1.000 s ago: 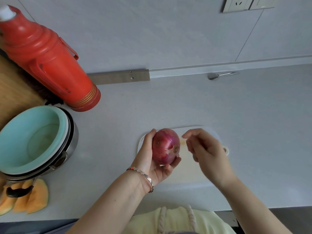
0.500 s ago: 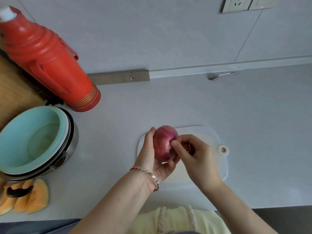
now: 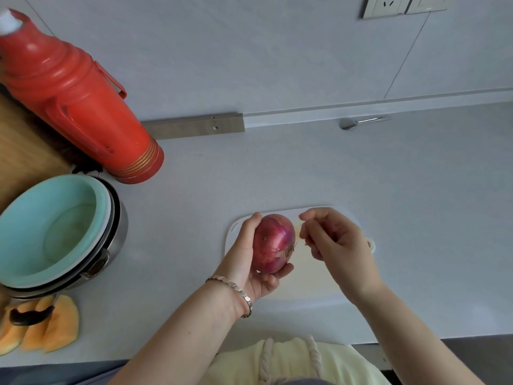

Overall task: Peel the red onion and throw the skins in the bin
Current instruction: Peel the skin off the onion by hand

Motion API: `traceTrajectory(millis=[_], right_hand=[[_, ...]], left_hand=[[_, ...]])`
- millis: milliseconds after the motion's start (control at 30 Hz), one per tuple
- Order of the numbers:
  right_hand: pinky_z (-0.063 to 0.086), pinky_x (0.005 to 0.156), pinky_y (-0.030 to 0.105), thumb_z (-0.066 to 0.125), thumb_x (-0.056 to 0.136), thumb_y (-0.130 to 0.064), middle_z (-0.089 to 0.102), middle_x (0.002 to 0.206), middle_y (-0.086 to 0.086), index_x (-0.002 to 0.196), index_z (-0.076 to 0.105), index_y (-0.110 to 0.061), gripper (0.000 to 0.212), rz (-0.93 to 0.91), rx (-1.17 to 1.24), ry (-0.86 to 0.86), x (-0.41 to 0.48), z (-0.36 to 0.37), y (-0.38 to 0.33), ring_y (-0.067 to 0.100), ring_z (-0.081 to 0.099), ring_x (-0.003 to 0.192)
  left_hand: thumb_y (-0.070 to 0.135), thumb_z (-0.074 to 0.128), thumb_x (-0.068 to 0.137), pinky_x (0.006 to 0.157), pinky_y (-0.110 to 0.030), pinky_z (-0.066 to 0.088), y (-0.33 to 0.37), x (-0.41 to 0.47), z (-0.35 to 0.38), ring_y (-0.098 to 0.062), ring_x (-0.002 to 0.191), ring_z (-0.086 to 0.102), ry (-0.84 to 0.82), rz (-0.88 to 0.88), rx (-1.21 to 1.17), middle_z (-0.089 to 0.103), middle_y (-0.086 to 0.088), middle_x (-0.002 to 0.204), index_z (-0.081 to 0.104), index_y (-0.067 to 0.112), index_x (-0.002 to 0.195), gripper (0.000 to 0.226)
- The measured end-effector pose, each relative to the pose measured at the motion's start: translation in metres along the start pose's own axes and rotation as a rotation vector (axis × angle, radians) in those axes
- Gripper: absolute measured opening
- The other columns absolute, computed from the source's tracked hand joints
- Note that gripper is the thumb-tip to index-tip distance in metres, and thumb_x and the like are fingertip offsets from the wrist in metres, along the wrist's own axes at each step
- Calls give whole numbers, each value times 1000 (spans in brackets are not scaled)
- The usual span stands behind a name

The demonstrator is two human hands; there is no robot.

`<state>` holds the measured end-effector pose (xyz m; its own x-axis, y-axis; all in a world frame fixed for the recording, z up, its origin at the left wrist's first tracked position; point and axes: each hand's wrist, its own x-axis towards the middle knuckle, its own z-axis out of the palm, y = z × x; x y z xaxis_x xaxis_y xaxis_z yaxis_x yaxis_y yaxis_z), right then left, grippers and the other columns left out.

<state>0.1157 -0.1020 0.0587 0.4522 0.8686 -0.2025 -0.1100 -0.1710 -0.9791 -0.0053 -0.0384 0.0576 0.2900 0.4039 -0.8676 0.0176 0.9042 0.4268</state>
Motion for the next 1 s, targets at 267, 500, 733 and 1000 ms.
traceTrajectory(millis=[267, 500, 733, 1000], right_hand=[[30, 53, 0, 64, 77, -11, 43, 56, -15, 85, 75, -16, 14, -448, -609, 59, -4, 2, 3, -3, 46, 58], [30, 54, 1, 60, 78, -8, 49, 60, 0, 84, 74, -8, 15, -518, -663, 5, -1, 0, 5, 2, 41, 58], [27, 50, 0, 60, 75, -6, 49, 58, 2, 74, 73, -5, 13, -500, -698, 11, 2, 0, 3, 10, 42, 61], [24, 46, -6, 65, 73, -6, 56, 56, 6, 76, 74, -10, 11, -524, -747, -20, -3, -4, -5, 10, 46, 66]], left_hand=[[62, 54, 80, 34, -12, 35, -1, 3, 0, -20, 56, 64, 55, 64, 105, 68, -7, 69, 67, 8, 98, 58], [62, 54, 80, 32, -12, 33, -2, 0, 1, -22, 55, 63, 73, 46, 110, 67, -9, 74, 67, 8, 101, 60], [63, 54, 79, 32, -13, 33, -3, -2, 1, -23, 56, 63, 93, 35, 120, 67, -10, 78, 66, 9, 100, 59], [59, 56, 80, 35, -13, 33, -2, -3, -1, -20, 52, 62, 107, 131, 202, 66, -3, 56, 64, 12, 81, 48]])
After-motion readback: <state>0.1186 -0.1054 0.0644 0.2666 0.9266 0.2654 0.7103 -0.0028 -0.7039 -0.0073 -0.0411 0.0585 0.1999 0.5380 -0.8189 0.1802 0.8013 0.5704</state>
